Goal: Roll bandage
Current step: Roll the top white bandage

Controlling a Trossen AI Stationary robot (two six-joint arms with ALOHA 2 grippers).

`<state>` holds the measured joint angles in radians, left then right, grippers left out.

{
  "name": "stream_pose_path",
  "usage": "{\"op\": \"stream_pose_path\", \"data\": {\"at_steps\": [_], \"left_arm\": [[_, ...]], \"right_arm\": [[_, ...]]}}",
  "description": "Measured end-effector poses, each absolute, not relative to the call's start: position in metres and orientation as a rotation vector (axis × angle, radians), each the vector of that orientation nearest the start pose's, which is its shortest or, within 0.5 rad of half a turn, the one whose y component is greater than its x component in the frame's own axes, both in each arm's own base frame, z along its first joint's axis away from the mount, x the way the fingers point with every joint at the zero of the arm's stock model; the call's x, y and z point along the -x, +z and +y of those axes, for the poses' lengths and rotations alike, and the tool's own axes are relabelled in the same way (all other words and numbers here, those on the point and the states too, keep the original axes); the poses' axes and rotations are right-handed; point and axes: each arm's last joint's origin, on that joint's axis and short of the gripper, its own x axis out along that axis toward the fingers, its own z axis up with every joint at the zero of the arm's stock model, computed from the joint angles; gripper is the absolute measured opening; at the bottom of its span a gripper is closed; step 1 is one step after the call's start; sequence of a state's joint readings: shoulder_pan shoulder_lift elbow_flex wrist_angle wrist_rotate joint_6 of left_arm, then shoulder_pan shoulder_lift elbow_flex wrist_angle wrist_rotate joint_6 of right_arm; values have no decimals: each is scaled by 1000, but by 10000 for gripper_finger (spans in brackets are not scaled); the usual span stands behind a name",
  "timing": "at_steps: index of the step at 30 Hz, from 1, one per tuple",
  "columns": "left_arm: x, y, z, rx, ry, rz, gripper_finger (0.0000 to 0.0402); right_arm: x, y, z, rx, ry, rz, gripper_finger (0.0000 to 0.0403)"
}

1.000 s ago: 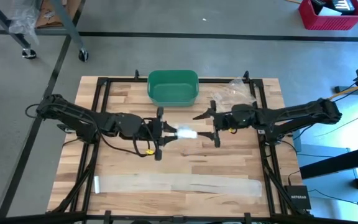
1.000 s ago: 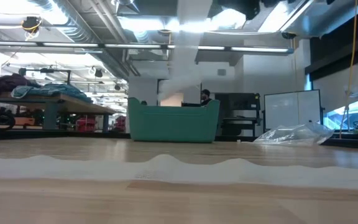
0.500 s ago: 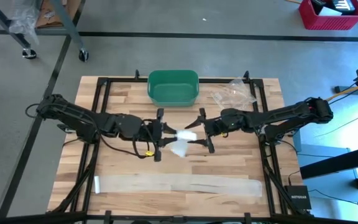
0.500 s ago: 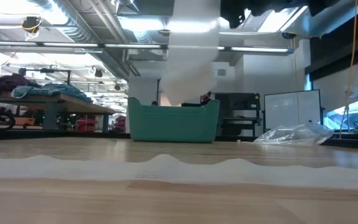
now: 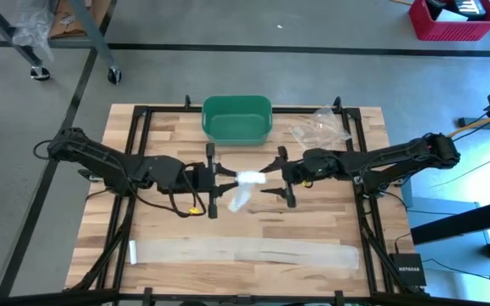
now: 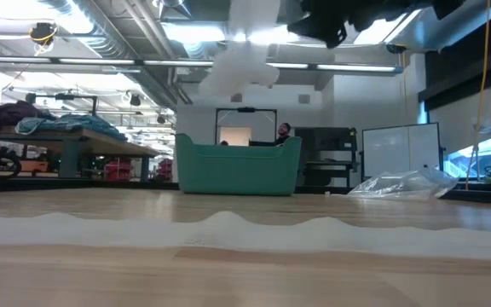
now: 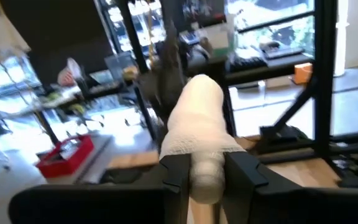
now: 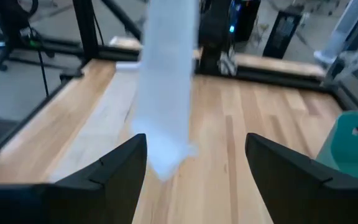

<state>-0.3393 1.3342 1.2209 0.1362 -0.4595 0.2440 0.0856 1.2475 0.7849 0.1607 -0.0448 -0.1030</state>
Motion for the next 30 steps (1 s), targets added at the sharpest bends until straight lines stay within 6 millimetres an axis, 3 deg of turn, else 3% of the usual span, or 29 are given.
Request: {"op": "stream_pose_path", "data": {"at_steps": [9,22,30], "left_arm": [[-288,400,-88,-264,131,-56,54],[-286,414,-87,-333,156,-160,54],[-284,419,-87,-343,160,-182,54]], "right_arm": [[-297,241,25,99,102,344,275],[-317,210,30,78,205,384,275],[-312,214,29,86,188,405,275]]}}
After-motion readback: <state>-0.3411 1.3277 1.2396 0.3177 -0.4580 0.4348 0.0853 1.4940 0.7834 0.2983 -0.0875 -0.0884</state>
